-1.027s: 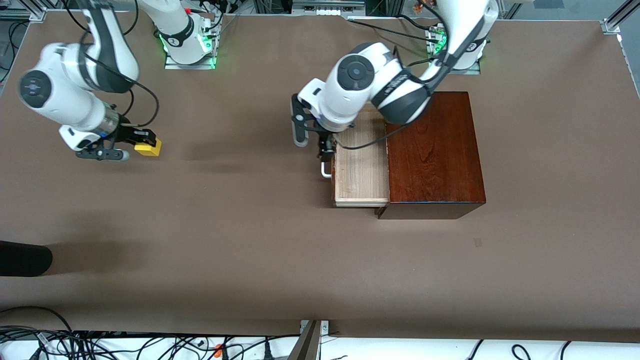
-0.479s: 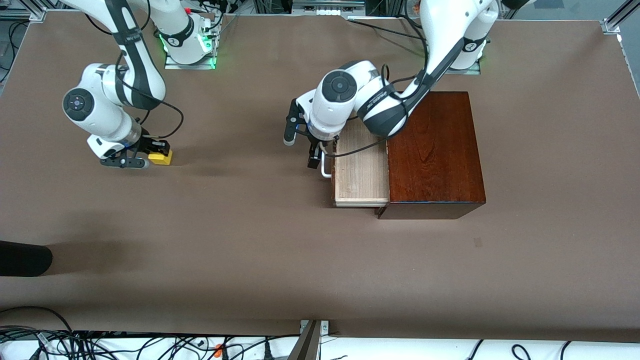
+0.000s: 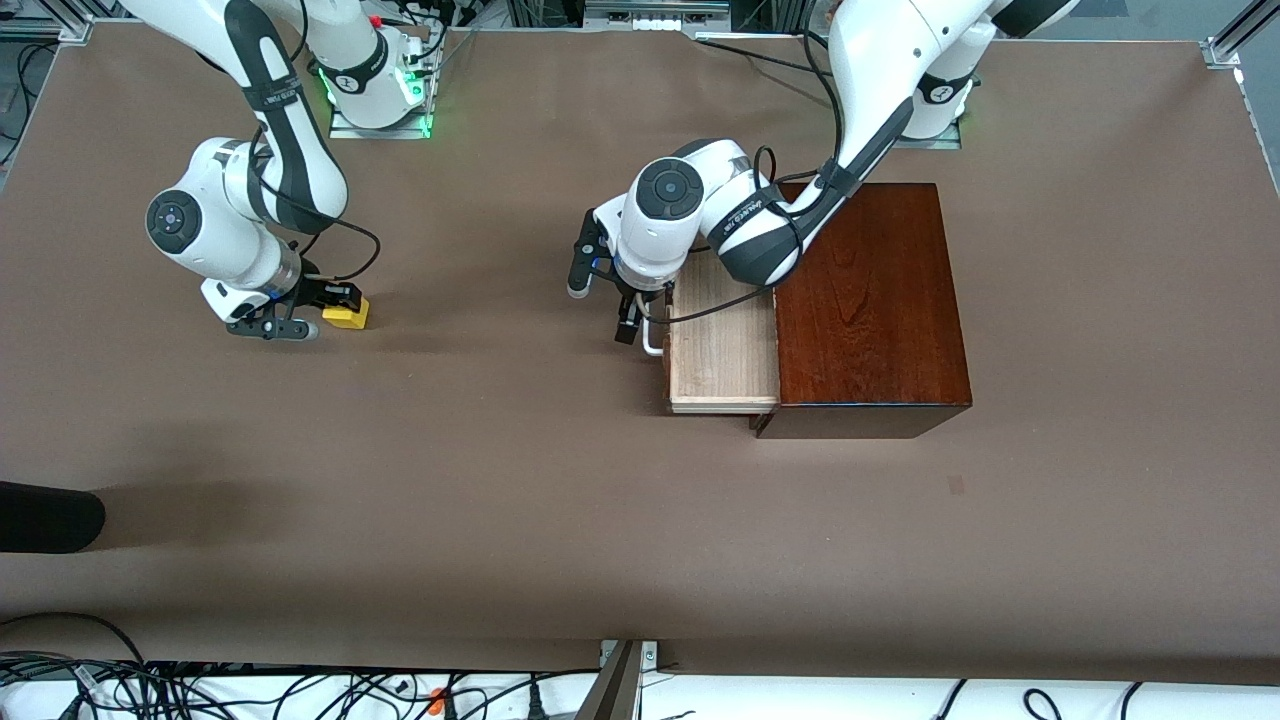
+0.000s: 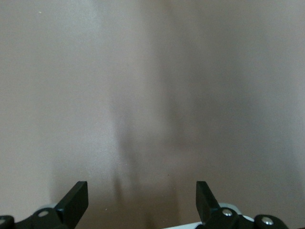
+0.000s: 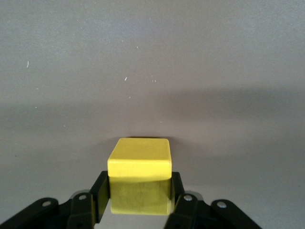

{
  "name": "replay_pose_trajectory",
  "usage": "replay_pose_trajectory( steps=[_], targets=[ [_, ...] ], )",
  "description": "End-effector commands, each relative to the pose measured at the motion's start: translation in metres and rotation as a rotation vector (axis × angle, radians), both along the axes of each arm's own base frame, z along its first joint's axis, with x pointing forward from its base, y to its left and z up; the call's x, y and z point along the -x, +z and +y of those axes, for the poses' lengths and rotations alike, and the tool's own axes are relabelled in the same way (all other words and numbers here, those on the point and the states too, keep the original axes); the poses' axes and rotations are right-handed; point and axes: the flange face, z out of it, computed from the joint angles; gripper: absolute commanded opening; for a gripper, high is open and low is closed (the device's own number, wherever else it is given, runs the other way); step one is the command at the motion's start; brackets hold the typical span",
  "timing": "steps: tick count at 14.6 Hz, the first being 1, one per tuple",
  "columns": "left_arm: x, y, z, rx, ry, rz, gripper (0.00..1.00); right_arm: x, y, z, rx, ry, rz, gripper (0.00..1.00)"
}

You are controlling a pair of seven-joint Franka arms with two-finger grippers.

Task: Open drawer, take yellow block, close drawer
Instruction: 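Push the drawer shut with the left gripper while the right gripper carries, then set the cube on the table with the right gripper and withdraw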

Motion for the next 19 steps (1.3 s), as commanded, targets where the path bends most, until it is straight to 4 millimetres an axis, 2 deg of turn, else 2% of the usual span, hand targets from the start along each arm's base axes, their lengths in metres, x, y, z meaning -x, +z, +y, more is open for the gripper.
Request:
replay_pose_trajectory(
  steps=[1, 2, 4, 6, 9, 11, 12, 15, 19],
  targets=[
    [-0.017, 0.007, 0.026, -0.077, -0.004, 0.017, 1.00, -0.002, 0.000, 0.002, -0.029, -0.018, -0.008, 0.93],
    [-0.020, 0.010, 0.032, -0.097, -0.002, 0.029, 1.00, -0.003, -0.001, 0.005, -0.033, -0.021, -0.007, 1.00],
    [-0.022, 0.017, 0.041, -0.134, 0.001, 0.048, 1.00, -0.007, 0.005, 0.009, -0.045, -0.012, -0.003, 1.00],
    [-0.023, 0.022, 0.050, -0.168, 0.005, 0.067, 1.00, -0.016, 0.017, 0.015, -0.067, -0.004, 0.008, 1.00],
    [-0.037, 0.031, 0.072, -0.208, 0.027, 0.062, 1.00, -0.038, 0.047, 0.018, -0.101, 0.017, 0.019, 1.00],
    [-0.045, 0.032, 0.087, -0.228, 0.047, 0.078, 1.00, -0.058, 0.077, 0.023, -0.123, 0.032, 0.044, 1.00],
    [-0.046, 0.038, 0.093, -0.237, 0.054, 0.078, 1.00, -0.065, 0.090, 0.017, -0.129, 0.024, 0.049, 1.00],
    [-0.057, 0.038, 0.113, -0.255, 0.085, 0.098, 1.00, -0.088, 0.140, 0.001, -0.144, 0.013, 0.027, 1.00],
    [-0.058, 0.038, 0.117, -0.268, 0.088, 0.105, 1.00, -0.105, 0.218, -0.018, -0.073, 0.059, 0.028, 1.00]
  ],
)
